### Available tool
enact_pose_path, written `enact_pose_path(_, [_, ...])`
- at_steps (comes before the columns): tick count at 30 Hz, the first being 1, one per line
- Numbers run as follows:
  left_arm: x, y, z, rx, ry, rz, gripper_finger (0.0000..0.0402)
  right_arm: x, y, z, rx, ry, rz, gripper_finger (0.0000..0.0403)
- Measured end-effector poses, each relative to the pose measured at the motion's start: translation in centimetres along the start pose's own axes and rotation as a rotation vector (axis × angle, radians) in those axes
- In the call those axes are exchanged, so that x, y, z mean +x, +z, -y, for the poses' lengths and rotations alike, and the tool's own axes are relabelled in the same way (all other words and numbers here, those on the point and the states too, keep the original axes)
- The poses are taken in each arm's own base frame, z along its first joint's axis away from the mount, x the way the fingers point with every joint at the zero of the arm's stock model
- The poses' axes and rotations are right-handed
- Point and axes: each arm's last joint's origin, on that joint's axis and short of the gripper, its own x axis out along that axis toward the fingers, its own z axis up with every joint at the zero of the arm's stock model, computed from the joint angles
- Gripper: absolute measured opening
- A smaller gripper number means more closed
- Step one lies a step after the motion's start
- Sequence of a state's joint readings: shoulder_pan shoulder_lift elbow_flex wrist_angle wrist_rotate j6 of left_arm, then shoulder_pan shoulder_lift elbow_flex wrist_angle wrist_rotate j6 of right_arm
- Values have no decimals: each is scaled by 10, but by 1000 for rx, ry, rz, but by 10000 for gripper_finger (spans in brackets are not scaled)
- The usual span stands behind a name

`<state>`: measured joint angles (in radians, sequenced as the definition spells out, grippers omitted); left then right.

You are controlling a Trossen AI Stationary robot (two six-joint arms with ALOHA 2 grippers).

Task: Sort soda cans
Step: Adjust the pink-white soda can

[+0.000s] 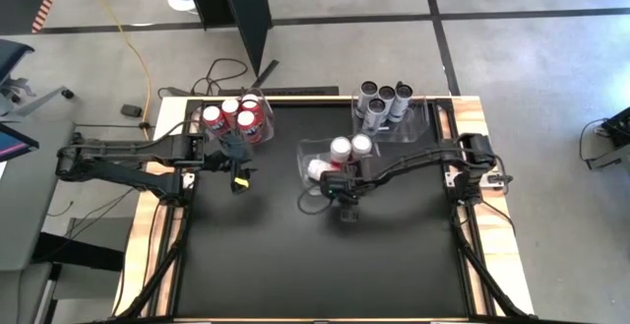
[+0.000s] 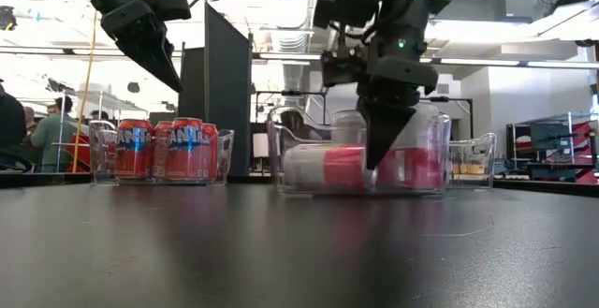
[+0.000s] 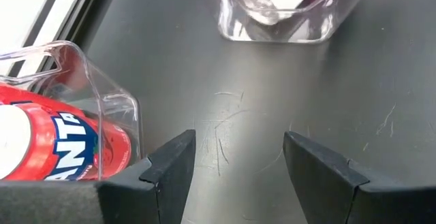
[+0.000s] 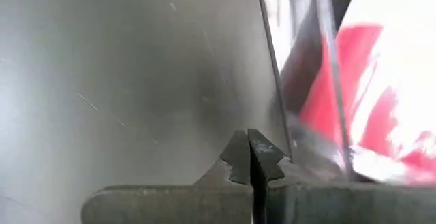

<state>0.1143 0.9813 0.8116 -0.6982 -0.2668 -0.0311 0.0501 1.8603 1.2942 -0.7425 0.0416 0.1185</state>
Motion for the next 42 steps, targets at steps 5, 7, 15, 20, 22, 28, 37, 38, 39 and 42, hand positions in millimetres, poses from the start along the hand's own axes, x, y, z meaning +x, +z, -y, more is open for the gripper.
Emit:
enact_pose_path(5, [0,1,0,-2,0,6,219,-2,2,-5,4,-27,37,1])
enact_pose_path(7, [0,1,0,-11,-3,11,219,-3,4,-4,0,-29,53,1])
enact_pose_path(15, [24,14,16,66,-67,38,219,-38,34,-11,-133,-18,188,5])
enact_pose_path(20, [30,17,18,85,-68,44,219,-65,52,-4,-171,-29,259,41])
enact_pose_path(22, [29,17,17,81,-59,50,219,-74,57,1,-175,-36,272,70])
enact_pose_path(28, [23,18,15,65,-42,79,219,-83,67,32,-115,-71,311,198])
enact_pose_path(37, [23,16,15,69,-40,61,219,-38,68,71,-41,-72,178,294])
enact_pose_path(38, [23,16,15,71,-40,61,219,-33,68,72,-39,-70,161,294])
enact_pose_path(39, [23,16,15,72,-40,61,219,-26,68,73,-37,-67,140,294])
enact_pose_path(42, [23,16,15,75,-40,62,219,-11,68,73,-41,-53,104,293])
